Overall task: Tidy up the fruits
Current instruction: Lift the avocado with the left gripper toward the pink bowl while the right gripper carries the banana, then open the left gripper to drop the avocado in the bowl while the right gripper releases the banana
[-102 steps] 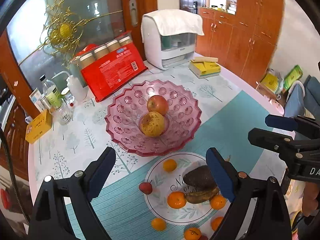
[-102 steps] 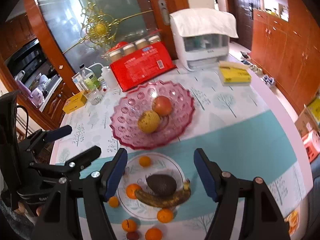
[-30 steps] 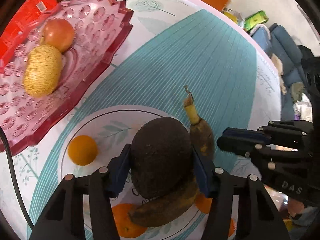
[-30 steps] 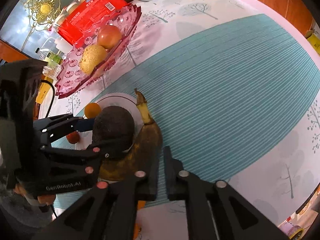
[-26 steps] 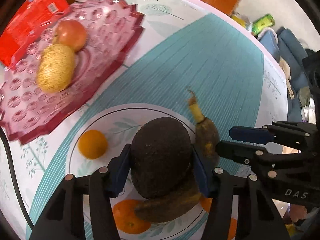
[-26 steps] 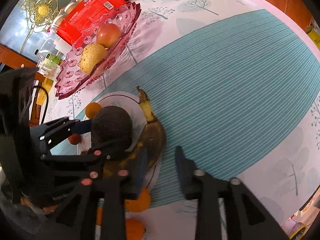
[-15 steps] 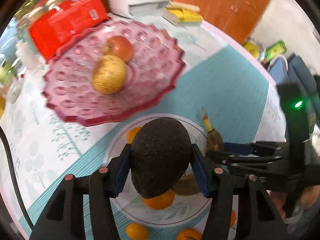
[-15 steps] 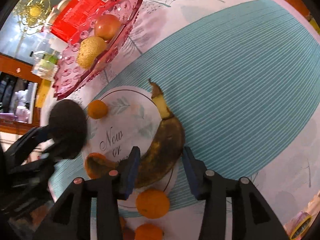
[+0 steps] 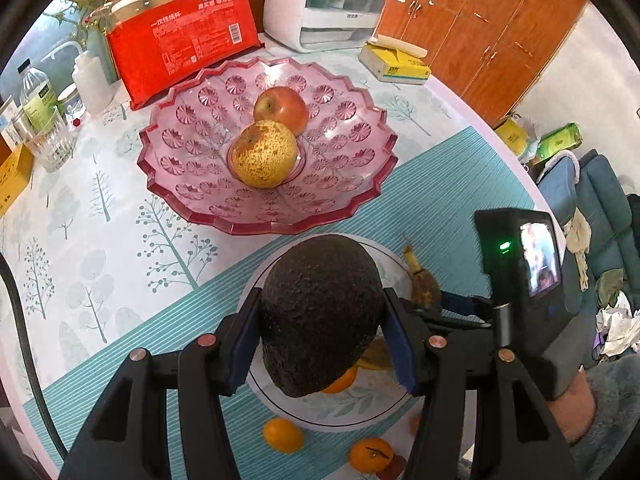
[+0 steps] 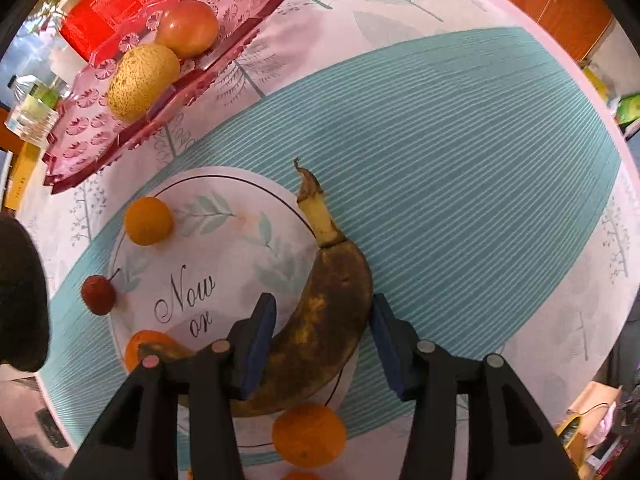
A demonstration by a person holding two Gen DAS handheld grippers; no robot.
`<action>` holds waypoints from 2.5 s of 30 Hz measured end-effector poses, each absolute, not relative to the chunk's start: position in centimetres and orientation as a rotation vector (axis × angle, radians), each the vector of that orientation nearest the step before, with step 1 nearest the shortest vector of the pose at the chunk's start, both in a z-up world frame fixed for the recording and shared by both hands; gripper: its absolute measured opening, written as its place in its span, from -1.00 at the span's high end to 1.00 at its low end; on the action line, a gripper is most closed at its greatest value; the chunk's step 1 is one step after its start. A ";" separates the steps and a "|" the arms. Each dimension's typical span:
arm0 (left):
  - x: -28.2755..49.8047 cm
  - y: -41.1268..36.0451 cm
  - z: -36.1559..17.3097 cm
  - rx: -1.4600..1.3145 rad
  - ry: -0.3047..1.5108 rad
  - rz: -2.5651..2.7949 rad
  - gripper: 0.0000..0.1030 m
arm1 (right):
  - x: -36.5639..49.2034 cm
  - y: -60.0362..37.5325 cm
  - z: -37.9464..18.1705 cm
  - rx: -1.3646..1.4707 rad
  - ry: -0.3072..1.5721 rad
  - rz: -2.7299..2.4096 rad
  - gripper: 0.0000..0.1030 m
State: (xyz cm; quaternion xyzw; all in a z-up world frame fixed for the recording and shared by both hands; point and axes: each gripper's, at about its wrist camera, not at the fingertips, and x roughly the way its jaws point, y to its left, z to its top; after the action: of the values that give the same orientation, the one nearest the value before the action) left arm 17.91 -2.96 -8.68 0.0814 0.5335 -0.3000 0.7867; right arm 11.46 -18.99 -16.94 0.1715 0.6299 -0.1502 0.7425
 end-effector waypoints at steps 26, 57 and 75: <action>16.9 1.4 -1.7 0.128 1.007 -0.572 -0.08 | 9.3 -19.2 1.7 0.191 0.830 -0.381 0.35; 35.1 -5.2 -10.2 0.122 1.124 -0.059 -0.08 | 31.2 -21.0 -9.4 -0.033 1.211 0.188 0.33; 35.6 -6.1 -9.9 0.035 1.082 -0.005 -0.71 | 31.3 -23.0 -9.6 0.033 1.119 0.205 0.14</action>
State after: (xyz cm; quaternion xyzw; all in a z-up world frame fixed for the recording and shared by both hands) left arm 35.65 -6.13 -9.87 0.0169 0.5149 -0.0025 0.8571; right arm 31.27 -23.01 -9.57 0.0156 0.5299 0.0970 0.8423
